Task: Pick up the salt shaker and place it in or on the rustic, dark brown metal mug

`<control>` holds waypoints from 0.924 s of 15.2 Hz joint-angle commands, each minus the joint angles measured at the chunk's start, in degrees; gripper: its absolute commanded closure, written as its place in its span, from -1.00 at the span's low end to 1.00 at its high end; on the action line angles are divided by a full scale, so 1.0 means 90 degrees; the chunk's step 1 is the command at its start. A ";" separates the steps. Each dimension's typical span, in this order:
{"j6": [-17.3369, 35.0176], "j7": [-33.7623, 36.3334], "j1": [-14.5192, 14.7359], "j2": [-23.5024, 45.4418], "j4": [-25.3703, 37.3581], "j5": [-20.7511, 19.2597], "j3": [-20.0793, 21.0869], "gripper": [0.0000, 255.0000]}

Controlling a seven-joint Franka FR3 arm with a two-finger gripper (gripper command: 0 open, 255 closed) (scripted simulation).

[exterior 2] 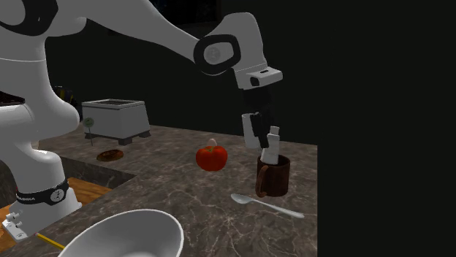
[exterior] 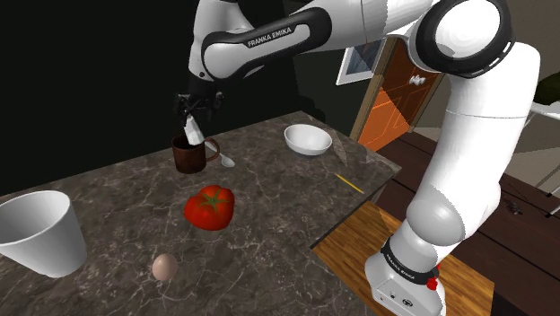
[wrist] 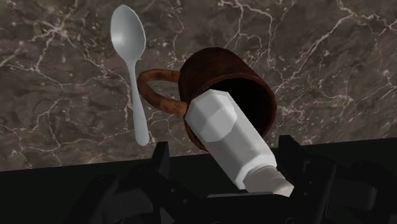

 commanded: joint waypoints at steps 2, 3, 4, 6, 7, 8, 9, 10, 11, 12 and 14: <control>-0.0001 0.0000 0.0000 0.0001 0.0000 0.0000 0.0000 -1.00; 0.0003 -0.0002 -0.0002 -0.0002 -0.0006 0.0002 0.0000 -1.00; -0.0144 -0.0071 -0.0058 -0.0150 0.0016 0.0112 0.0043 -1.00; -0.0451 -0.0202 -0.0159 -0.0430 0.0088 0.0324 0.0114 -1.00; -0.0576 -0.0251 -0.0195 -0.0535 0.0126 0.0404 0.0135 -1.00; -0.0576 -0.0251 -0.0193 -0.0535 0.0126 0.0405 0.0133 -1.00; -0.0576 -0.0252 -0.0193 -0.0536 0.0126 0.0406 0.0133 -1.00; -0.0576 -0.0252 -0.0193 -0.0536 0.0126 0.0405 0.0133 -1.00; -0.0576 -0.0252 -0.0193 -0.0536 0.0126 0.0405 0.0133 -1.00; -0.0576 -0.0252 -0.0193 -0.0536 0.0126 0.0405 0.0133 -1.00; -0.0576 -0.0252 -0.0193 -0.0536 0.0126 0.0405 0.0133 -1.00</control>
